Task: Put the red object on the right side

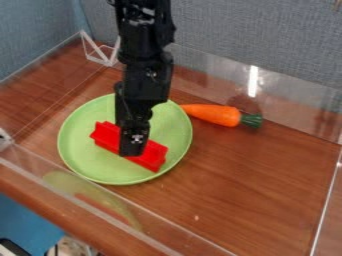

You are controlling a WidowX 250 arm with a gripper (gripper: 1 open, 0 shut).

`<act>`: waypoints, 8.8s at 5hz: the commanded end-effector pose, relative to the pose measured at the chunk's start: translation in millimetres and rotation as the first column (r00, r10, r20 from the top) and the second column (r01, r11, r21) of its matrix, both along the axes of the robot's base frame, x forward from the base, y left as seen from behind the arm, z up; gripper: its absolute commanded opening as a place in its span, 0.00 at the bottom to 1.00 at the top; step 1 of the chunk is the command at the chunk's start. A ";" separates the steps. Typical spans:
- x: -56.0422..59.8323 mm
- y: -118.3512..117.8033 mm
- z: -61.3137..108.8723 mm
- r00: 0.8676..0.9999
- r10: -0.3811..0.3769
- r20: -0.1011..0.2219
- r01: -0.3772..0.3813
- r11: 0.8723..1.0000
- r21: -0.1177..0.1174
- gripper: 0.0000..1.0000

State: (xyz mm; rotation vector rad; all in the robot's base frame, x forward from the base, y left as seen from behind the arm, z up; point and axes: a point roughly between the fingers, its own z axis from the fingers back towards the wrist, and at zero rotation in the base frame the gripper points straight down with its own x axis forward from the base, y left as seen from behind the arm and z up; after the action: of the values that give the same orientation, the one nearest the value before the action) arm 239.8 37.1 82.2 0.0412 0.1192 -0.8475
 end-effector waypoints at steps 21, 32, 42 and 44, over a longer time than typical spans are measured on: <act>48.6 -118.8 -8.9 0.949 -0.218 0.229 0.196 0.974 0.116 0.00; 39.0 -131.4 -56.6 0.902 -0.398 0.165 0.407 0.913 -0.021 0.00; 15.1 -80.8 73.0 0.890 -0.211 0.405 0.152 0.973 0.173 1.00; 36.9 -66.0 74.0 0.895 -0.084 0.439 0.030 0.991 0.129 1.00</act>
State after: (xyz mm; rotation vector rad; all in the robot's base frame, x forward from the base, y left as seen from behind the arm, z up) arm 269.7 -29.1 142.4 0.3418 -0.2134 -0.8877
